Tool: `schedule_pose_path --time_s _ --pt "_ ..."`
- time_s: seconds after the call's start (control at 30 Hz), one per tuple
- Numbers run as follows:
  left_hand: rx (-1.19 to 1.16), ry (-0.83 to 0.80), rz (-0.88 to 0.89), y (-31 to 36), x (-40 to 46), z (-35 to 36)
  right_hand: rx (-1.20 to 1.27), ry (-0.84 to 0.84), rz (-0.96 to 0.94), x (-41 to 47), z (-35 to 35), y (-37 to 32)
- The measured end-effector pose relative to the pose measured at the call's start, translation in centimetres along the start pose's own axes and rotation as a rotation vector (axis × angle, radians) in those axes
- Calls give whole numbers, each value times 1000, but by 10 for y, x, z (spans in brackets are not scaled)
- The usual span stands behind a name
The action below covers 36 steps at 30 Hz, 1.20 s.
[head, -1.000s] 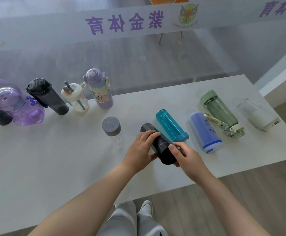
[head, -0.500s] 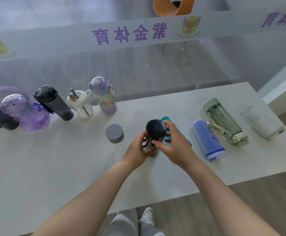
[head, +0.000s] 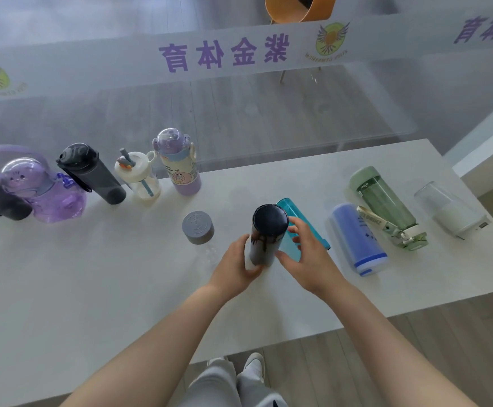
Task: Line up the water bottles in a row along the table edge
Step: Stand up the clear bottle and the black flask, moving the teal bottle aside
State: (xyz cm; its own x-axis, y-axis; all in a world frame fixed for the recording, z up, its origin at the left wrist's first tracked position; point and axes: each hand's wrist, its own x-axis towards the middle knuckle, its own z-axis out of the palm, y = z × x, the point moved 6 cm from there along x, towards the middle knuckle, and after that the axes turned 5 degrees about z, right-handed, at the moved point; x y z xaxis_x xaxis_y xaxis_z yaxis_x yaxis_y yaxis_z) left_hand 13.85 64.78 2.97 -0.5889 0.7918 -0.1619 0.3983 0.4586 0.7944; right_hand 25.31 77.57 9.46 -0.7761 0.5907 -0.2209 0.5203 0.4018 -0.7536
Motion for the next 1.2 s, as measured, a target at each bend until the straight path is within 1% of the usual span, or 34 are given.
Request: schedule_pose_path --time_s 0.03,0.1,0.2,0.3,0.4,0.5,0.57,0.63,0.73,0.8,0.87,0.93,1.0,1.2 --pt "96 -41 -53 -9 -5 2 -34 4 27 -1 1 8" --pt "221 -119 -102 -23 -16 8 -98 22 78 -3 2 24" --pt "443 -241 -99 -41 -33 18 -176 87 194 -6 -1 46" --pt "617 -360 -138 -58 -47 29 -251 142 274 -3 -5 65" --pt "721 -361 -109 -62 -54 37 -279 166 328 8 -6 77" --pt "754 -332 -102 -70 -55 41 -253 159 407 21 -2 87" --pt "780 -305 -53 -71 -57 37 -223 146 444 25 3 92" --pt "755 -332 -42 -80 -59 40 -190 168 445 26 6 97" --pt "760 -321 -4 -85 -58 42 -147 197 430 23 8 97" --pt "730 -337 -13 -88 -58 44 -96 224 425 19 6 95" --pt "743 -354 -19 -88 -58 44 -50 276 404 13 -1 88" --pt "814 -353 8 -87 -57 44 -38 339 364 7 -12 80" --pt "835 -377 0 -84 -56 43 -37 392 329 2 -24 72" --pt "794 -409 -11 -78 -57 38 -97 446 207 6 -47 44"
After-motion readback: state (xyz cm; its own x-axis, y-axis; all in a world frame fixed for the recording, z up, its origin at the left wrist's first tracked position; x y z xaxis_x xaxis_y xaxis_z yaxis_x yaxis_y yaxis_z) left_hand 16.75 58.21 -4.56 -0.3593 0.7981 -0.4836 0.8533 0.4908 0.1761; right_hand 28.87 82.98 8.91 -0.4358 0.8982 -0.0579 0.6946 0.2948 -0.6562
